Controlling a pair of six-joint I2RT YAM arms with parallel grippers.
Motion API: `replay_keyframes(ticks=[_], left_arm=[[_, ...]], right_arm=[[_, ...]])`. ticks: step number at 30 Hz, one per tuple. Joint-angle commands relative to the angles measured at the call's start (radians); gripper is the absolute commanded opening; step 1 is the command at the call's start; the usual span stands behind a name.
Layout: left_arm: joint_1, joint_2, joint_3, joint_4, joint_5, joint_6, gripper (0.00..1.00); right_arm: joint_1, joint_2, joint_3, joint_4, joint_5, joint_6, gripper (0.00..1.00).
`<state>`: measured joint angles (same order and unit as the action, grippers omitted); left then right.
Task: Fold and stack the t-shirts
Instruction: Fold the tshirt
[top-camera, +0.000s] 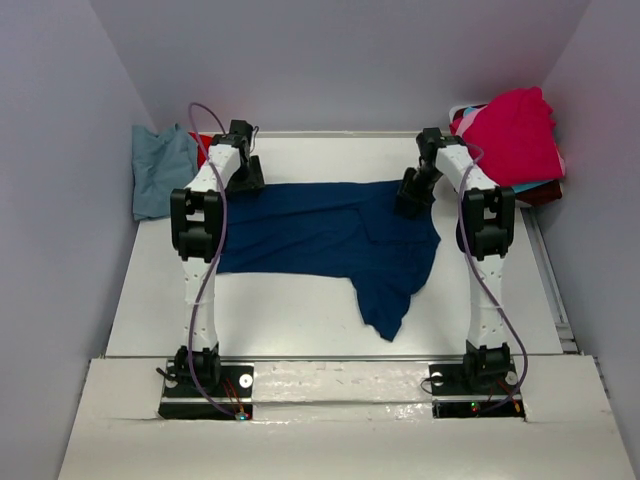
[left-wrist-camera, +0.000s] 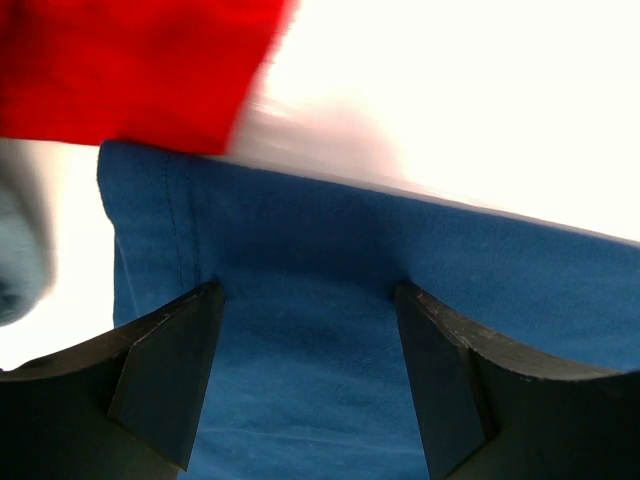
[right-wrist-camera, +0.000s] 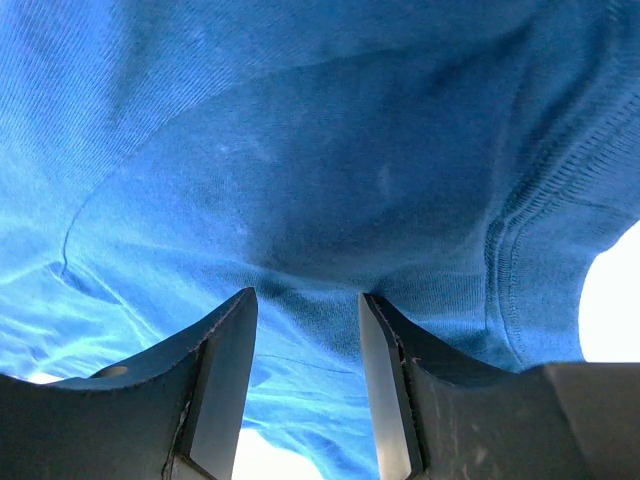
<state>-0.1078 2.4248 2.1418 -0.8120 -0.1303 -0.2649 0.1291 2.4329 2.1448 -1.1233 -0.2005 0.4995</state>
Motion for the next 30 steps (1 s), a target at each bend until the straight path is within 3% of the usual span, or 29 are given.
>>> replay_keyframes(ticks=[1, 8, 20, 30], left_arm=[[-0.062, 0.031, 0.033, -0.024, 0.058, 0.030, 0.82], [-0.082, 0.049, 0.062, -0.004, 0.090, 0.033, 0.82], [-0.073, 0.137, 0.128, -0.021, 0.040, 0.015, 0.82], [-0.010, 0.145, 0.142, -0.023, 0.014, 0.003, 0.82]], right_arm=[[-0.054, -0.005, -0.031, -0.009, 0.133, -0.012, 0.52], [-0.074, 0.005, -0.002, -0.018, 0.141, -0.039, 0.53], [-0.074, 0.138, 0.225, -0.035, 0.076, -0.095, 0.55], [-0.074, 0.163, 0.233, -0.003, 0.044, -0.101, 0.55]])
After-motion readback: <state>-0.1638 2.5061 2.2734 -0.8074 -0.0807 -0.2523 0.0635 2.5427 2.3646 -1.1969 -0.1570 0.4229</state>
